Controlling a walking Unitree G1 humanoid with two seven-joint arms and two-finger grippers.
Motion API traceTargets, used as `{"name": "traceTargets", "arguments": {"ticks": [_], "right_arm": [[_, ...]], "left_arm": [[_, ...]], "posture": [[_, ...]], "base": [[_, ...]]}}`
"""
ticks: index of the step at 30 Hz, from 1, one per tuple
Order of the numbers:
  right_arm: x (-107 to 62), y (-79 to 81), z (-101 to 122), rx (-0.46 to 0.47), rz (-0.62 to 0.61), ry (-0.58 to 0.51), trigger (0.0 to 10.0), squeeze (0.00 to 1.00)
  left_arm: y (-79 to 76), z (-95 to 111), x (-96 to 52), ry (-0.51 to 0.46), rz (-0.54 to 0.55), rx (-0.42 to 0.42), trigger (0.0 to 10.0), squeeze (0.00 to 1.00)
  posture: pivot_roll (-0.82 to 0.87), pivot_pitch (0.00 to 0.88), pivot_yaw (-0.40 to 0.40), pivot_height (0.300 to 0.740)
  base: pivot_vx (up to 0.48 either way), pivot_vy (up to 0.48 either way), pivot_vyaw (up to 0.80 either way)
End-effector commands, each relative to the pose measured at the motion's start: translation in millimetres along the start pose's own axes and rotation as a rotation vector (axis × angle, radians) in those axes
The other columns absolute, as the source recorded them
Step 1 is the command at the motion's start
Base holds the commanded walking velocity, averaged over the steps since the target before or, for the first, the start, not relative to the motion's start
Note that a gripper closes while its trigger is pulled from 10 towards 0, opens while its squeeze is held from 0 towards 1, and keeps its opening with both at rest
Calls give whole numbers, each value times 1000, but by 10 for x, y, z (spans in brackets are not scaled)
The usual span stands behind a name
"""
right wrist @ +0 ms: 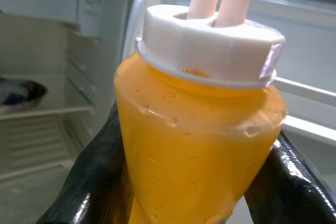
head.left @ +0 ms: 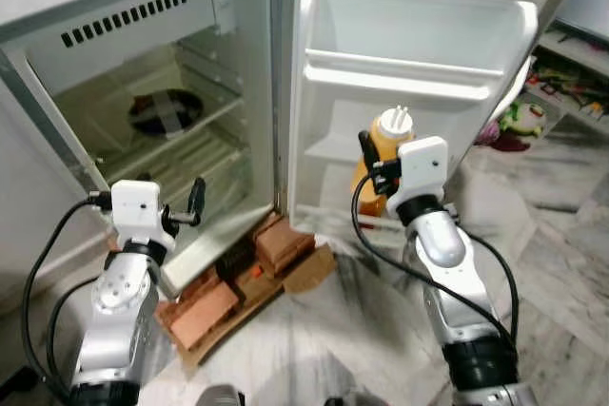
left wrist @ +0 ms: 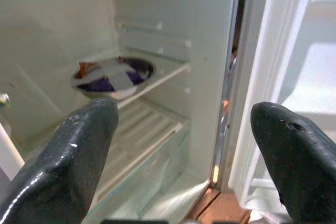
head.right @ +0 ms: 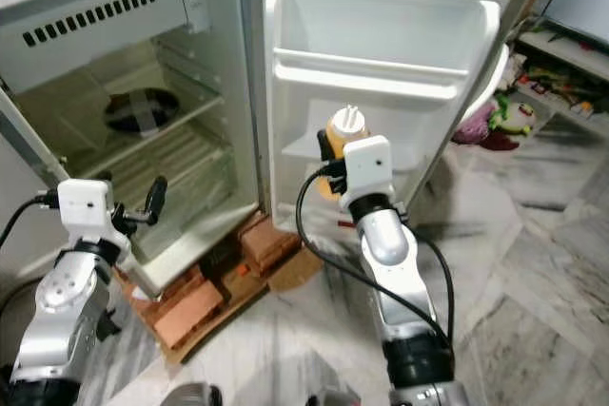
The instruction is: Restocking fridge
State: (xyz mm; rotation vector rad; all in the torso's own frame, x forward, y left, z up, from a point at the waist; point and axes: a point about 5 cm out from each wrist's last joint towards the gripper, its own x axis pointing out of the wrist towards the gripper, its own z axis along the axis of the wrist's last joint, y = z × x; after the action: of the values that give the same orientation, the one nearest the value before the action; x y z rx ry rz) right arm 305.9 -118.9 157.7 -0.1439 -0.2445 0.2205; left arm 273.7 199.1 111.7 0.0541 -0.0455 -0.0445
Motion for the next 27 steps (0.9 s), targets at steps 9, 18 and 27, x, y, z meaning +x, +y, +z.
{"name": "traceTargets", "arguments": {"ticks": [9,18,27], "right_arm": [[-25,-42,-14,-13,-3,-4,10000,0],[-43,-36,-39,-11,1,5,10000,0],[-43,-42,-44,-17,4,7,10000,0]], "left_arm": [[10,17,-10,-8,-1,16,10000,0],[30,47,12,-34,1,29,10000,0],[17,56,17,-42,10,37,10000,0]], "posture": [[93,93,-48,740],[94,96,-48,740],[93,99,-49,740]], "base": [[408,0,0],[220,0,0],[390,0,0]]}}
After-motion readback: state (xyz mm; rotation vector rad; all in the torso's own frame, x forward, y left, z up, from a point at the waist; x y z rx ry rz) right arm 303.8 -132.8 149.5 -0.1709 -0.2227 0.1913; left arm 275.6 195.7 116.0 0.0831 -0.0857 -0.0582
